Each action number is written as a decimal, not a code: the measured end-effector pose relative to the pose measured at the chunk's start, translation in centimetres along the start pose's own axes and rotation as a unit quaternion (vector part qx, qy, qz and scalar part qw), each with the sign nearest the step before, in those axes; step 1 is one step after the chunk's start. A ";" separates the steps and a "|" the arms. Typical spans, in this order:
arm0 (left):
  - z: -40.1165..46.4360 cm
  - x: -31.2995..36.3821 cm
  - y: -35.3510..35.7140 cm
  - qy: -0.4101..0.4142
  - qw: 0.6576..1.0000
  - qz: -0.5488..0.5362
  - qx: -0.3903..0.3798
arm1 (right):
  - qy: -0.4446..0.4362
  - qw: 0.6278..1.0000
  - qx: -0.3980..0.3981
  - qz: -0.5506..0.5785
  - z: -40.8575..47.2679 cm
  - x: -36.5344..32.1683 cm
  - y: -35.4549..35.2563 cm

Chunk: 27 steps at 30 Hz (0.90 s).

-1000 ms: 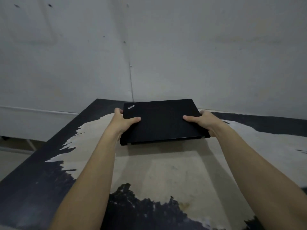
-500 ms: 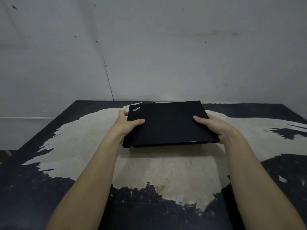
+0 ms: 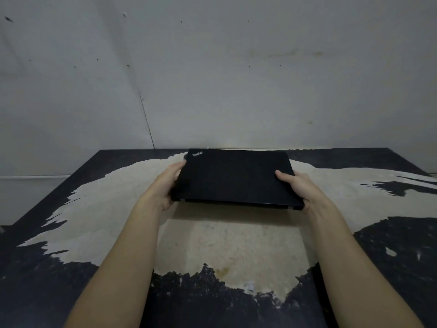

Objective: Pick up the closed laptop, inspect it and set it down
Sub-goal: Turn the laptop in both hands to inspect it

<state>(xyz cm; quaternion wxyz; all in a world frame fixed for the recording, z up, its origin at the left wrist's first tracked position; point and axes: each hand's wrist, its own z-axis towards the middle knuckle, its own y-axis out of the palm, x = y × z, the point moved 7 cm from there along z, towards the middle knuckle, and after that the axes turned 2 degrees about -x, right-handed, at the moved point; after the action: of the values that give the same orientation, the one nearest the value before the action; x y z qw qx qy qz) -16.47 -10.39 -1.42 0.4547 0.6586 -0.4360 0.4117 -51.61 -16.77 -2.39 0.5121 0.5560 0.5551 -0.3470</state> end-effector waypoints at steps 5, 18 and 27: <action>0.4 0.3 0.7 0.026 0.959 -0.281 -0.007 | -0.005 0.997 0.050 0.053 -0.2 0.3 0.8; 1.0 -2.9 11.4 0.074 0.955 -0.277 0.072 | -0.070 0.975 0.153 0.145 -1.5 1.1 4.3; 2.0 -2.4 9.1 0.121 0.953 -0.227 0.159 | -0.107 0.982 0.070 0.140 -0.9 0.8 6.1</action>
<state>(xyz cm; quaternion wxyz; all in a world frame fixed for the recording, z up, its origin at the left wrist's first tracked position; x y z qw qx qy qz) -25.52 -13.71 -1.97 0.4752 0.7490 -0.1453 0.4382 -45.72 -14.88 -1.85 0.5718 0.6224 0.3881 -0.3675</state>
